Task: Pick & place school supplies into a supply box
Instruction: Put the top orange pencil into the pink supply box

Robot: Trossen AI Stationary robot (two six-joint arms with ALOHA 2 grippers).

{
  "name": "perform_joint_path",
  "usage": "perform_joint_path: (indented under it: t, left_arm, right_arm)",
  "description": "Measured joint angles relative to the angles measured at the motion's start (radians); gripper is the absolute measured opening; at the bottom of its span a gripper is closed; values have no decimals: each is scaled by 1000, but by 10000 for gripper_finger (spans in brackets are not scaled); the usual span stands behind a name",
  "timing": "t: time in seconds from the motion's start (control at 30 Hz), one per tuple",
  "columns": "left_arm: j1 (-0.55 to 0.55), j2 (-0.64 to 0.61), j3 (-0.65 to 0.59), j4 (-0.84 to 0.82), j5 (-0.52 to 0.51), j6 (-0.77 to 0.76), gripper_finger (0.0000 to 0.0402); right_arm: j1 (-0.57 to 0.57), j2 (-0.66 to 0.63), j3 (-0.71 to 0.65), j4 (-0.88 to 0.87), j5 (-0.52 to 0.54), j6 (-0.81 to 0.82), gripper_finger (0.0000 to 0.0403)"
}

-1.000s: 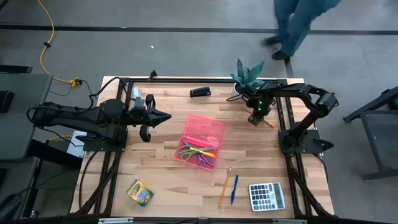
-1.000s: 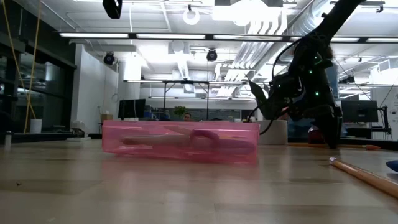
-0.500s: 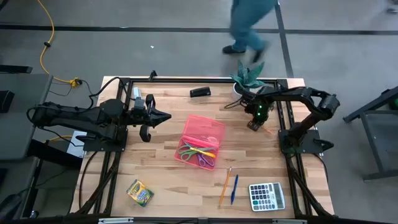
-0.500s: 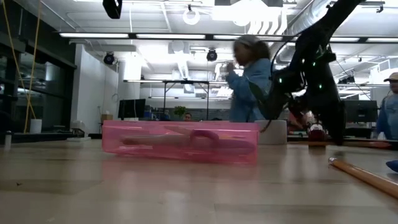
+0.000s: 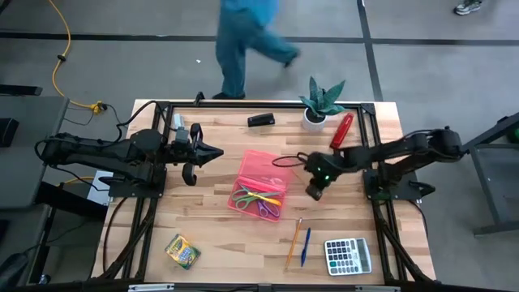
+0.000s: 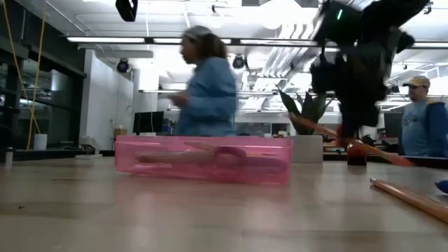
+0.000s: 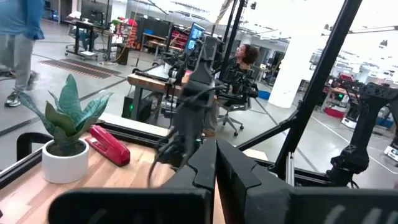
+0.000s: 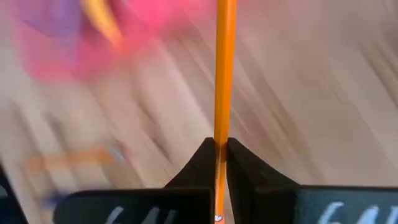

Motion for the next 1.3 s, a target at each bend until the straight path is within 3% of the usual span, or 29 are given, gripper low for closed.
perform_joint_path:
  t: [0.17,0.33,0.47,0.63,1.13,1.3]
  left_arm:
    - [0,-1,0,-14,1,0,0]
    - [0,-1,0,-15,1,0,0]
    - [0,-1,0,-15,8,0,0]
    - [0,-1,0,-15,17,-19,0]
    - [0,-1,0,-17,16,-19,0]
    - [0,-1,0,-15,16,-19,0]
  right_arm:
    - [132,-20,11,313,178,58,1]
    - [148,-21,98,510,280,-77,0]
    - [141,-22,205,513,313,-260,0]
    - [134,-22,274,509,329,-377,0]
    - [128,-12,282,506,282,-359,0]
    - [93,76,420,303,257,-388,0]
